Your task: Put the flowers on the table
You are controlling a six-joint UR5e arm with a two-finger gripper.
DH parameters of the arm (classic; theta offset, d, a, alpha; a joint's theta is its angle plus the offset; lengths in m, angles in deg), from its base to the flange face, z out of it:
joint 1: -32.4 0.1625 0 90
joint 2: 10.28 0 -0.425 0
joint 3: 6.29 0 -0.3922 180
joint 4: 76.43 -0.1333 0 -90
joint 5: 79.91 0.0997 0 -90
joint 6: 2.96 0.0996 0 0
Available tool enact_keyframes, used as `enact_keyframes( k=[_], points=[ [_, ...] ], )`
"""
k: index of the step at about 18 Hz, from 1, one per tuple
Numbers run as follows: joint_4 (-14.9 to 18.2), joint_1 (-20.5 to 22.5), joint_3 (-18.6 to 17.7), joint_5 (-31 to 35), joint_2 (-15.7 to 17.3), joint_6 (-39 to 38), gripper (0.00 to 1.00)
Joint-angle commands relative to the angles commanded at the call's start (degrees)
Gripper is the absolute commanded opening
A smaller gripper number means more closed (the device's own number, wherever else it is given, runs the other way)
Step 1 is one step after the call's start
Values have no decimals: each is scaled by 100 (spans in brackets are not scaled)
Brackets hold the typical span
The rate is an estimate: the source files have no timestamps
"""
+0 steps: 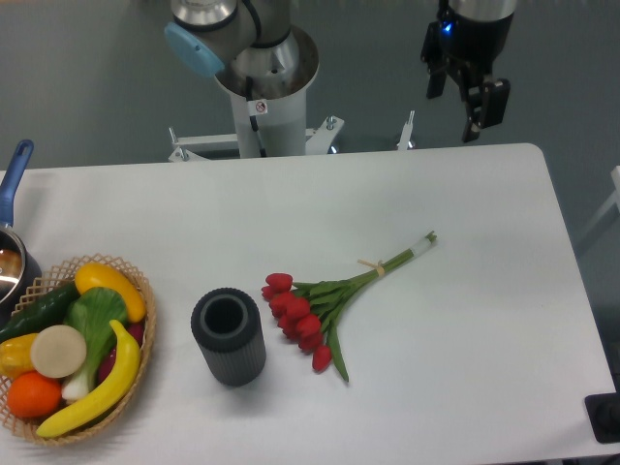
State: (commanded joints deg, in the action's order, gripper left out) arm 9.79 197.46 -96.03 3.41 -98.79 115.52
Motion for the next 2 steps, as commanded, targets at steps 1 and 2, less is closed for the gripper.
enact_keyframes(
  k=[1, 2],
  points=[
    [0, 0, 0, -9, 0, 0, 100],
    [0, -9, 0, -35, 0, 0, 100]
  ],
)
